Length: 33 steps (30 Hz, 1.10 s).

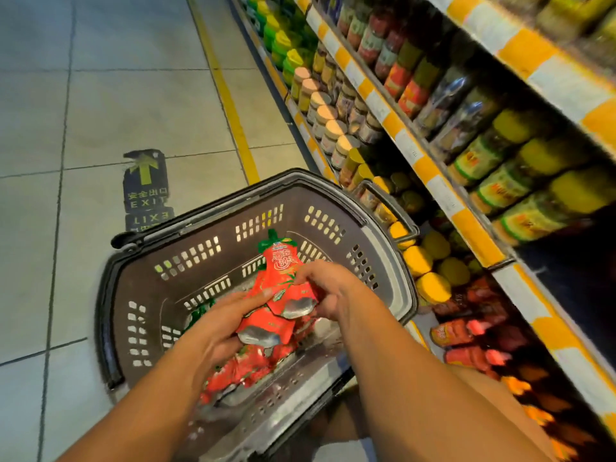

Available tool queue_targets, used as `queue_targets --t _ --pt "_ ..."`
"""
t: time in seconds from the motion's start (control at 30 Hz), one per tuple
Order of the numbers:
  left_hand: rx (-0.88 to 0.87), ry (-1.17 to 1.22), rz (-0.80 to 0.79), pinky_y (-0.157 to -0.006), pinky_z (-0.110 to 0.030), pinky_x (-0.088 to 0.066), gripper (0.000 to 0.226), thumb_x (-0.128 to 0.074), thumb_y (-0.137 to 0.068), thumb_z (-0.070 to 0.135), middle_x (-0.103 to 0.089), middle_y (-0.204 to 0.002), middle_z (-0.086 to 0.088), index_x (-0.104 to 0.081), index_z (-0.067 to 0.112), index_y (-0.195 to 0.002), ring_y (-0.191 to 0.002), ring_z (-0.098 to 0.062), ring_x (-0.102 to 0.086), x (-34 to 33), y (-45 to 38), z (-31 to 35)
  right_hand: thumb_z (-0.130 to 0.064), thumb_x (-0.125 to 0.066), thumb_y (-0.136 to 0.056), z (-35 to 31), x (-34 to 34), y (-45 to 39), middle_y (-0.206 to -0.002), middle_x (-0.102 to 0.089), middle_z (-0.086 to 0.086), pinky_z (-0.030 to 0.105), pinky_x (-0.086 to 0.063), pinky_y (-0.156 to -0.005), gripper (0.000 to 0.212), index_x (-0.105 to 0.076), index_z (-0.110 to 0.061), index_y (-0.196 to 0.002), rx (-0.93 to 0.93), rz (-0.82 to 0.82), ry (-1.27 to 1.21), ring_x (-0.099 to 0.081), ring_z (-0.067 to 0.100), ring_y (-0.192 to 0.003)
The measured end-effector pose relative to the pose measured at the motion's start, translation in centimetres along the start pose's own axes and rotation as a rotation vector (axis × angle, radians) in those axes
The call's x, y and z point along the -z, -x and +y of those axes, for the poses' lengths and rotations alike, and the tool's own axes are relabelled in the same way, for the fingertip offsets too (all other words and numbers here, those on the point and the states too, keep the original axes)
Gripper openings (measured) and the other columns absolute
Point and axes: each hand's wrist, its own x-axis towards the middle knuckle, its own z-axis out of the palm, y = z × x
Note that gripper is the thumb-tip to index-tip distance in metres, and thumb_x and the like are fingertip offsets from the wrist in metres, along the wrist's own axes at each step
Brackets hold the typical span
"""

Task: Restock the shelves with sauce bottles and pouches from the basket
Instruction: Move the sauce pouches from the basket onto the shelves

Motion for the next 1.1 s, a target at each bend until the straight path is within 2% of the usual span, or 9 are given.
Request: queue_targets --t 0.17,0.27,0.37,0.47,0.53,0.63,0.77,0.93,1.1 --pt "-0.050 -0.056 -0.031 -0.071 -0.045 -0.065 0.051 -0.075 -0.079 0.008 -0.072 -0.118 -0.028 -0.066 -0.002 -0.128 -0.082 -0.033 -0.077 -1.3 2.1 1.0 0.001 -0.051 -0.079 -1.7 3.2 5.5 -0.107 -0.059 0.016 0.050 -0.046 -0.106 0.032 -0.055 -0.008 -0.109 0.107 0.003 -0.007 -0.058 0.030 -0.102" --pt "-0.090 -0.085 -0.019 -0.066 -0.044 -0.065 0.052 -0.071 -0.079 0.005 -0.070 -0.117 -0.030 -0.063 -0.006 -0.129 -0.077 -0.033 -0.076 -2.7 3.0 1.9 0.001 -0.049 -0.082 -1.9 5.7 9.7 -0.105 -0.062 0.016 0.053 -0.048 -0.110 0.029 -0.059 -0.006 -0.109 0.181 0.013 -0.044 -0.061 0.031 -0.099" --pt "-0.095 -0.159 -0.078 -0.060 -0.047 -0.064 0.047 -0.069 -0.080 0.008 -0.071 -0.111 -0.031 -0.064 -0.005 -0.126 -0.070 -0.036 -0.075 -5.6 4.2 2.8 0.002 -0.050 -0.088 -1.1 9.0 14.4 -0.089 -0.066 0.012 0.040 -0.063 -0.069 0.022 -0.062 -0.006 -0.103 0.252 0.049 -0.122 -0.067 0.023 -0.069" --pt "-0.131 -0.208 -0.118 -0.057 -0.043 -0.063 0.041 -0.069 -0.078 0.007 -0.075 -0.101 -0.027 -0.069 -0.002 -0.117 -0.069 -0.033 -0.076 -9.2 5.1 3.3 -0.003 -0.062 -0.093 0.8 13.1 18.8 -0.081 -0.074 0.012 0.027 -0.055 -0.045 0.008 -0.066 -0.008 -0.098 0.332 0.155 -0.189 -0.071 0.021 -0.059" --pt "-0.138 -0.267 -0.161 -0.063 -0.045 -0.065 0.040 -0.071 -0.078 0.008 -0.074 -0.108 -0.028 -0.070 -0.001 -0.117 -0.076 -0.035 -0.075 -11.9 5.7 3.5 -0.014 -0.068 -0.095 2.3 15.6 21.1 -0.089 -0.078 0.012 0.027 -0.057 -0.053 0.012 -0.068 -0.008 -0.104 0.372 0.214 -0.285 -0.075 0.022 -0.068" --pt "-0.154 -0.348 -0.194 -0.059 -0.041 -0.064 0.032 -0.077 -0.075 0.011 -0.077 -0.100 -0.025 -0.072 0.004 -0.106 -0.070 -0.032 -0.076 -16.4 6.1 3.4 -0.025 -0.071 -0.092 4.8 19.1 23.5 -0.113 -0.076 0.019 0.046 -0.058 -0.087 0.042 -0.065 -0.004 -0.127 0.389 0.316 -0.429 -0.072 0.034 -0.099" --pt "-0.173 -0.485 -0.284 -0.054 -0.036 -0.061 0.024 -0.080 -0.070 0.013 -0.077 -0.085 -0.021 -0.074 0.005 -0.092 -0.064 -0.028 -0.076 -23.0 5.8 1.9 -0.015 -0.070 -0.091 7.2 22.2 25.3 -0.102 -0.077 0.022 0.045 -0.061 -0.072 0.030 -0.067 -0.001 -0.117 0.486 0.553 -0.594 -0.075 0.033 -0.080" --pt "-0.233 -0.749 -0.345 -0.067 -0.037 -0.060 0.008 -0.079 -0.086 0.006 -0.077 -0.083 -0.016 -0.071 0.009 -0.088 -0.067 -0.026 -0.073 -30.8 3.1 -0.8 -0.010 -0.073 -0.089 7.9 25.5 25.1 -0.096 -0.077 0.017 0.050 -0.059 -0.078 0.004 -0.069 -0.009 -0.091 0.599 0.819 -0.525 -0.075 0.032 -0.080" --pt "-0.326 -0.878 -0.356 -0.059 -0.033 -0.060 0.014 -0.085 -0.081 0.009 -0.079 -0.081 -0.011 -0.074 0.011 -0.090 -0.067 -0.024 -0.076 -37.2 0.5 -3.4 -0.012 -0.070 -0.092 7.4 28.6 24.0 -0.096 -0.077 0.011 0.041 -0.061 -0.066 0.011 -0.071 -0.012 -0.103 0.694 1.036 -0.409 -0.076 0.028 -0.081"
